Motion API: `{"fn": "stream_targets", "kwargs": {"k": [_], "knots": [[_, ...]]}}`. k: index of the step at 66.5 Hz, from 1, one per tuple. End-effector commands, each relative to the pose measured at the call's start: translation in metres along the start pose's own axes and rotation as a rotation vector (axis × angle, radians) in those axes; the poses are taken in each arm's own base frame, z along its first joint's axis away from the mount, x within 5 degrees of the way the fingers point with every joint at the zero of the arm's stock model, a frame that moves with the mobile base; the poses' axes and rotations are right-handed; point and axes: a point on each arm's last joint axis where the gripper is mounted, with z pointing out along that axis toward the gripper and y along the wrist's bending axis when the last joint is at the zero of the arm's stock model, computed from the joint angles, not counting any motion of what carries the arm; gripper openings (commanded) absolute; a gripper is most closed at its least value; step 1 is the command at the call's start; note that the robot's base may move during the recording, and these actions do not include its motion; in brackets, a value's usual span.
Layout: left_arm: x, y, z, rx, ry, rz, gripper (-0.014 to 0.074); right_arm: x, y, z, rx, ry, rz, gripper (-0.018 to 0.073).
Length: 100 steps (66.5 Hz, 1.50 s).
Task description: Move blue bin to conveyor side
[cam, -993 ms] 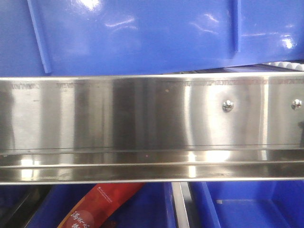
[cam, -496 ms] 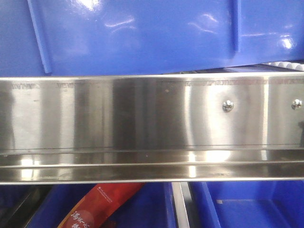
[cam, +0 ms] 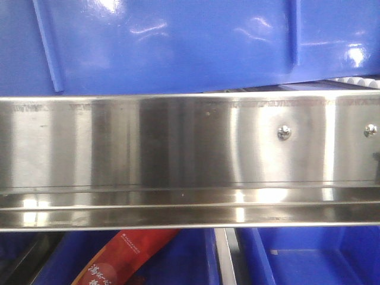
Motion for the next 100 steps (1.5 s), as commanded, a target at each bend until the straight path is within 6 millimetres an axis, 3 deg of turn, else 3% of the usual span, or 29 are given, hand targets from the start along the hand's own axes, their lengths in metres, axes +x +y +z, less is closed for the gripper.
{"fn": "stream_targets", "kwargs": {"k": [1,15,31,100], "knots": [[0.002,-0.004,0.008,0.043,0.042,-0.037,0.0372,0.000,0.001,0.000,-0.006,-0.001,-0.007,-0.0088],[0.006,-0.004,0.033,0.047,0.110,-0.065,0.0372,0.000,0.001,0.000,-0.006,-0.001,-0.007,-0.0088],[0.008,-0.006,0.044,0.073,0.138,-0.084,0.0349,0.000,0.001,0.000,-0.006,-0.001,-0.007,-0.0088],[0.012,-0.004,0.049,0.056,0.177,-0.074,0.0329,0.000,0.001,0.004,-0.006,0.007,-0.008,-0.0088]]}}
